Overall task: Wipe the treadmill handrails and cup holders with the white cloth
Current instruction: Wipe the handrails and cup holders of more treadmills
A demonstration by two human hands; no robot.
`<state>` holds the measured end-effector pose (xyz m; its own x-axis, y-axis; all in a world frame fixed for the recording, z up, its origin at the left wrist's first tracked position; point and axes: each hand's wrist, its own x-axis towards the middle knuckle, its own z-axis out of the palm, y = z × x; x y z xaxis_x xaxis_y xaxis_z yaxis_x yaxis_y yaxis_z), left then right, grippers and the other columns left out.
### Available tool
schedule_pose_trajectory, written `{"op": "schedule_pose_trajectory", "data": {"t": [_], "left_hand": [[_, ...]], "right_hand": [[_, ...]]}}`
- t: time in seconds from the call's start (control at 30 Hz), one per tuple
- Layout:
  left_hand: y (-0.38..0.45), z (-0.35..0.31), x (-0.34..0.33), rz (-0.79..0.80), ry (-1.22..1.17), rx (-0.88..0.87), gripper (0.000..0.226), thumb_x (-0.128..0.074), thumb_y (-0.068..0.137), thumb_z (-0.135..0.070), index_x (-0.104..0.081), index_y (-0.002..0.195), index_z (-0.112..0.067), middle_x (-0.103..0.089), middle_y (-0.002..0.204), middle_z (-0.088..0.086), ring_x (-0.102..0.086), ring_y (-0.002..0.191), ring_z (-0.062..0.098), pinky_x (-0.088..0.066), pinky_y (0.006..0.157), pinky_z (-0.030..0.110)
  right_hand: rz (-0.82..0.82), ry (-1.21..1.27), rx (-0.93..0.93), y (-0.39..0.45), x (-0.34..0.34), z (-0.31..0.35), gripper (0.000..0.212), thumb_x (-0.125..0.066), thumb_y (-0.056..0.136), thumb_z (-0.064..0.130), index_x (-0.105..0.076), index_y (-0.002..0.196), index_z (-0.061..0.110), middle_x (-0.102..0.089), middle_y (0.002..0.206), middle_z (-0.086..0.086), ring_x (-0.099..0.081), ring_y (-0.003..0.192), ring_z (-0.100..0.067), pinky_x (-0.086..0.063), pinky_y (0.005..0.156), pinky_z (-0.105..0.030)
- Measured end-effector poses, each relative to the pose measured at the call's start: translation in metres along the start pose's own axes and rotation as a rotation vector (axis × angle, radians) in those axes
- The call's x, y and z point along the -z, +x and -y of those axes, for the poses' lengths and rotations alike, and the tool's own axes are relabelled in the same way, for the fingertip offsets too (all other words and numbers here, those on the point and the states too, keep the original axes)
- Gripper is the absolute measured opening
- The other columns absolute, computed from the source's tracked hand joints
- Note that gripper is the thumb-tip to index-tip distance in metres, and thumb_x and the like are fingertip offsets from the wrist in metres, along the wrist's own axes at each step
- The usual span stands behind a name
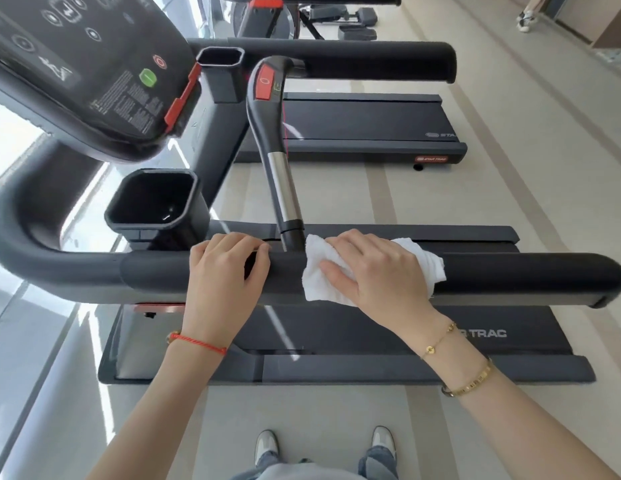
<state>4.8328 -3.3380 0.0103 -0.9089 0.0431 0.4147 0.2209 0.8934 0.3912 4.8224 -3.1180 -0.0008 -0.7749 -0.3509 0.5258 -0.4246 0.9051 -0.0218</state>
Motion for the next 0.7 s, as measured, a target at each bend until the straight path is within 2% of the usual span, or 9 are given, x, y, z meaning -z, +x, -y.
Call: {"op": "schedule_pose_trajectory", "data": {"t": [0.3, 0.47, 0.6, 0.7], "left_hand": [[-0.001, 0.075, 0.038, -0.013, -0.02, 0.023, 0.016, -0.054, 0.096, -0.018, -0.07, 0.094, -0.019, -0.067, 0.098, -0.007, -0.056, 0.099, 0.018, -0.033, 0.096, 0.036], [0.0, 0.098, 0.048, 0.014, -0.065, 0.002, 0.016, -0.055, 0.097, -0.02, -0.071, 0.095, -0.018, -0.068, 0.096, -0.006, -0.056, 0.096, 0.018, -0.035, 0.096, 0.037], [0.001, 0.113, 0.053, 0.013, -0.102, -0.023, 0.015, -0.057, 0.096, -0.019, -0.071, 0.096, -0.018, -0.068, 0.095, -0.006, -0.056, 0.094, 0.016, -0.035, 0.094, 0.036], [0.001, 0.12, 0.057, 0.021, -0.127, -0.033, 0.016, -0.055, 0.096, -0.019, -0.071, 0.096, -0.019, -0.068, 0.095, -0.008, -0.057, 0.094, 0.016, -0.034, 0.094, 0.032]], "right_hand": [[0.012, 0.009, -0.018, 0.039, -0.024, 0.091, 0.037, -0.041, 0.1, 0.048, -0.067, 0.109, 0.023, -0.065, 0.095, 0.007, -0.062, 0.08, -0.016, -0.047, 0.065, -0.027], [-0.035, 0.02, 0.016, 0.047, -0.037, 0.132, 0.041, -0.042, 0.1, 0.049, -0.064, 0.119, 0.02, -0.065, 0.108, 0.004, -0.062, 0.094, -0.017, -0.05, 0.083, -0.031], [-0.071, 0.059, 0.108, 0.037, -0.036, 0.129, 0.041, -0.053, 0.098, 0.044, -0.061, 0.128, 0.019, -0.064, 0.122, 0.002, -0.06, 0.109, -0.019, -0.044, 0.101, -0.033], [-0.044, 0.062, 0.094, 0.031, -0.03, 0.116, 0.042, -0.052, 0.098, 0.047, -0.062, 0.128, 0.019, -0.064, 0.123, 0.002, -0.059, 0.111, -0.019, -0.042, 0.102, -0.033]]}}
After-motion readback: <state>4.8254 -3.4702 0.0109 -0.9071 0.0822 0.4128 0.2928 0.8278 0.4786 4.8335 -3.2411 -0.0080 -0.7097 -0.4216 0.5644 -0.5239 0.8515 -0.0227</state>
